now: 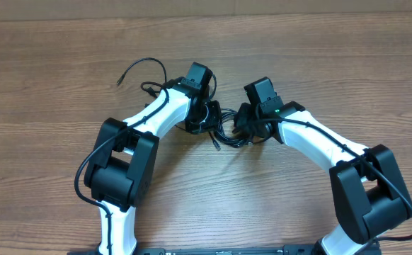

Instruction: Untangle cables

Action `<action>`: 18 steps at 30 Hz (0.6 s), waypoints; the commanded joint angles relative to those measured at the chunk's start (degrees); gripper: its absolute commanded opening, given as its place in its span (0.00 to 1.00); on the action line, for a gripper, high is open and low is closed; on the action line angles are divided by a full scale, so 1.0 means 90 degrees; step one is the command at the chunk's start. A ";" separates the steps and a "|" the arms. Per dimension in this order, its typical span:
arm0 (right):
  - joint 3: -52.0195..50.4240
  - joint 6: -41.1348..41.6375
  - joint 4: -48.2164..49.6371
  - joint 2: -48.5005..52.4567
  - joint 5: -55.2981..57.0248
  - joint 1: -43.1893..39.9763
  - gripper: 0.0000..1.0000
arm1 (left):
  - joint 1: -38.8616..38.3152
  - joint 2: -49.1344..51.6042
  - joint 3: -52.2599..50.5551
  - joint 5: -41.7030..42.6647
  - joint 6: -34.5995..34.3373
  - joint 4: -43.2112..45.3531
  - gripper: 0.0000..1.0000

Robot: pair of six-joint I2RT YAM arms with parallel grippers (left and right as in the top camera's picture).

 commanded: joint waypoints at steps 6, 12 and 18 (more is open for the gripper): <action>-0.0078 0.0168 -0.0486 -0.0017 -0.0578 0.0012 0.57 | 0.0539 0.0100 -0.0036 0.1443 0.1205 0.0049 0.04; -0.0078 0.0185 -0.0459 -0.0017 -0.0578 0.0015 0.74 | 0.0976 0.0100 -0.0036 0.3526 0.2820 0.0131 0.04; -0.0078 0.0185 -0.0459 -0.0017 -0.0573 0.0015 0.64 | 0.1246 0.0100 -0.0036 0.5093 0.4014 0.0027 0.04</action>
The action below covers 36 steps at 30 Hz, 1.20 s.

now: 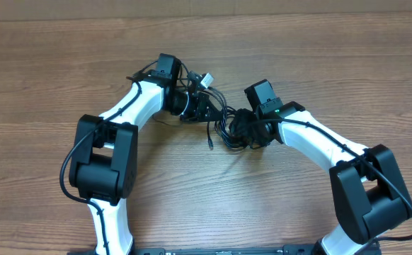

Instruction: Untangle cables

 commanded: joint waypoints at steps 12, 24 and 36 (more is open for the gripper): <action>-0.0075 -0.0187 0.0095 -0.0017 -0.1467 0.0012 1.00 | 0.0503 0.0097 -0.0034 0.0996 0.0716 -0.0197 0.04; -0.0075 -0.0291 -0.0471 -0.0017 -0.1120 0.0073 0.98 | 0.0500 0.0097 -0.0034 -0.1360 -0.1394 -0.0284 0.04; -0.0075 -0.0032 -0.0857 -0.0017 -0.0498 0.0287 1.00 | -0.0058 0.0097 -0.0039 -0.2312 -0.1863 -0.0350 0.16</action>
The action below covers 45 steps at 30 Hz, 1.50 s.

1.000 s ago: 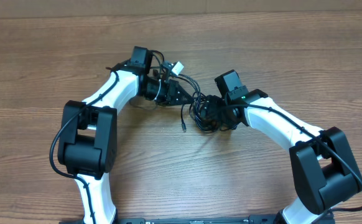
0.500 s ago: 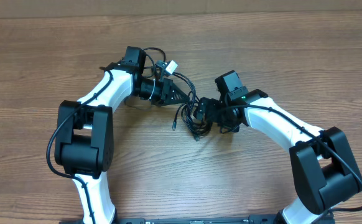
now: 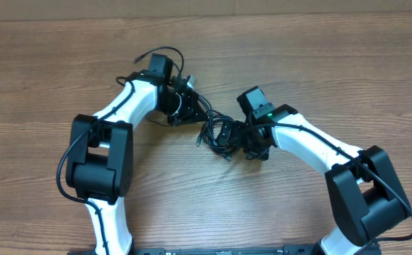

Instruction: Untangle cables

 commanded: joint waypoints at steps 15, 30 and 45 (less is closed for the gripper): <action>-0.0070 -0.0211 -0.0525 -0.0017 0.0330 -0.0602 1.00 | -0.0957 0.0097 -0.0034 -0.1812 -0.0855 -0.0131 0.32; -0.0070 -0.0209 -0.0520 -0.0017 -0.0189 -0.0529 1.00 | 0.0177 0.0097 -0.0034 0.1588 0.1100 0.0053 0.04; -0.0070 -0.0209 -0.0180 -0.0017 0.0274 -0.0141 1.00 | 0.0270 0.0097 -0.0034 0.0410 0.2021 -0.0357 0.04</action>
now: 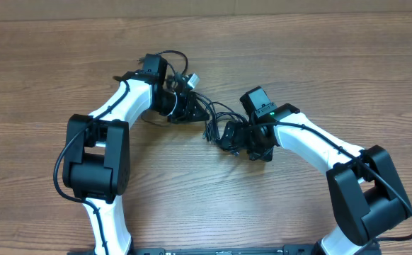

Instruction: Untangle cables

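Observation:
A tangle of thin black cables [219, 120] stretches between my two grippers at the middle of the table. My left gripper [190, 110] is at the tangle's left end, shut on several strands. A white plug [192, 80] sticks up just behind it. My right gripper [234, 136] is shut on the denser knot at the right end. Loose black ends [207, 134] hang toward the table between the two grippers. The arm bodies partly hide the fingers of both.
The wooden table [319, 64] spreads all around. A black cable loop [169, 54] arcs over the left wrist. Both white arms reach in from the near edge, with their bases [93, 166] at the left and right.
The left wrist has shifted slightly left and the white plug now shows behind it. The strands between the grippers lie more spread out, and the loose ends sit higher, nearer the right gripper.
First, both grippers were close together on one compact tangle. Then the left gripper was farther left with strands and a white plug drawn out. Later it was farther left and back, with the right gripper following a little. Now the strands are fanned out between them.

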Action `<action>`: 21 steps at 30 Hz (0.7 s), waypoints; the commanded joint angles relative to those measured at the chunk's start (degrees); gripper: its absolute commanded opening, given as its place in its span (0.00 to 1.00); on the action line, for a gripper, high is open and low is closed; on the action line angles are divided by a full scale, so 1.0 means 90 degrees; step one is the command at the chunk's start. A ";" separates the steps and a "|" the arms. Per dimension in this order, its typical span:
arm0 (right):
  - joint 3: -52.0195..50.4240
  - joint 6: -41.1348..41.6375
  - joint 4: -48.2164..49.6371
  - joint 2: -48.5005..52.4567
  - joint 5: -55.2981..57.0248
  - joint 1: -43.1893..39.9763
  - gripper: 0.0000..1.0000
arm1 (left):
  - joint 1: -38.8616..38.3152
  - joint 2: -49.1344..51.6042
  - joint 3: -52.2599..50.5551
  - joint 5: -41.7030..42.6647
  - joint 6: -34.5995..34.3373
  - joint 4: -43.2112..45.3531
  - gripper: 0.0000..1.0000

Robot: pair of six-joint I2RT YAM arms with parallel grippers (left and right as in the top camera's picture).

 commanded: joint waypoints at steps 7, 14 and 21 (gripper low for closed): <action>-0.0063 -0.0024 0.0180 -0.0017 0.0287 -0.0107 1.00 | -0.0002 0.0087 -0.0034 -0.2079 0.0274 -0.0379 0.12; -0.0063 -0.0022 0.0238 -0.0017 0.0333 -0.0107 1.00 | -0.0002 0.0087 -0.0034 -0.2790 -0.0151 -0.0444 0.15; -0.0063 -0.0078 0.0024 -0.0017 0.0333 -0.0294 1.00 | -0.0015 0.0087 -0.0034 -0.1700 -0.0146 -0.0374 0.54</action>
